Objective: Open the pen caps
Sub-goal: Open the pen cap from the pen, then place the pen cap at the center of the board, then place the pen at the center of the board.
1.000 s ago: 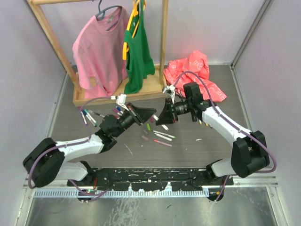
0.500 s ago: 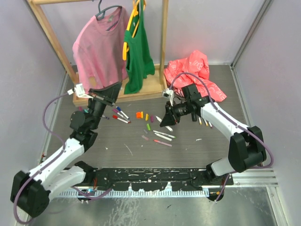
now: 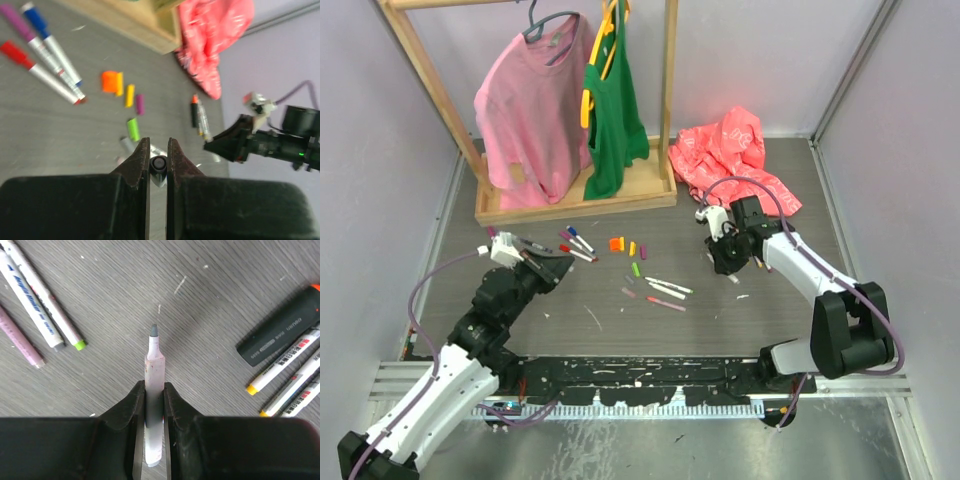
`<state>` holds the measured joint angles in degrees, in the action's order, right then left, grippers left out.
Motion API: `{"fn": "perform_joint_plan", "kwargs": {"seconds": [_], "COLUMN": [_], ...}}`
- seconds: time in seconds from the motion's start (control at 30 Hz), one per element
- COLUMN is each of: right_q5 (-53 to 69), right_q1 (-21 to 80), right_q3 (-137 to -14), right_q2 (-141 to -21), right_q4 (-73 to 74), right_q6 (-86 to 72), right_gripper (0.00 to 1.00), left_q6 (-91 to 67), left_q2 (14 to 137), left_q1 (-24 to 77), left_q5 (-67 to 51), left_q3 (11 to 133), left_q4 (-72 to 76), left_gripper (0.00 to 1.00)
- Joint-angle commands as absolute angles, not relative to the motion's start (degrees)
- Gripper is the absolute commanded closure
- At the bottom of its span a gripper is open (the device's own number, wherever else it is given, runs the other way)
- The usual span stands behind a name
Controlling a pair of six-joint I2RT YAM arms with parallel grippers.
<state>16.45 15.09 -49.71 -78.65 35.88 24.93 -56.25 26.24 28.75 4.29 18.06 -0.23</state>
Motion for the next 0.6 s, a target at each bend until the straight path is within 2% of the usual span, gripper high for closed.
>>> {"fn": "perform_joint_plan", "kwargs": {"seconds": [0.0,0.2,0.57], "right_q5": [13.0,16.1,16.6], "right_q1": [14.6,14.6,15.4], "right_q3": [-49.7,-49.6,-47.9], "right_q2": [-78.2,-81.4,-83.2], "right_q4": [35.6,37.4,39.8], "right_q6": [25.1,25.4,28.6], "right_gripper": [0.95,0.95,0.93], "left_q6": [-63.4,-69.1,-71.6], "left_q2": [28.3,39.8,49.1], "left_q1": [28.4,28.4,28.4], "left_q5": [8.4,11.6,10.2], "left_q3": [20.2,24.1,22.9], "left_q4": [-15.0,-23.6,-18.2], "left_gripper": [1.00,1.00,1.00]}}
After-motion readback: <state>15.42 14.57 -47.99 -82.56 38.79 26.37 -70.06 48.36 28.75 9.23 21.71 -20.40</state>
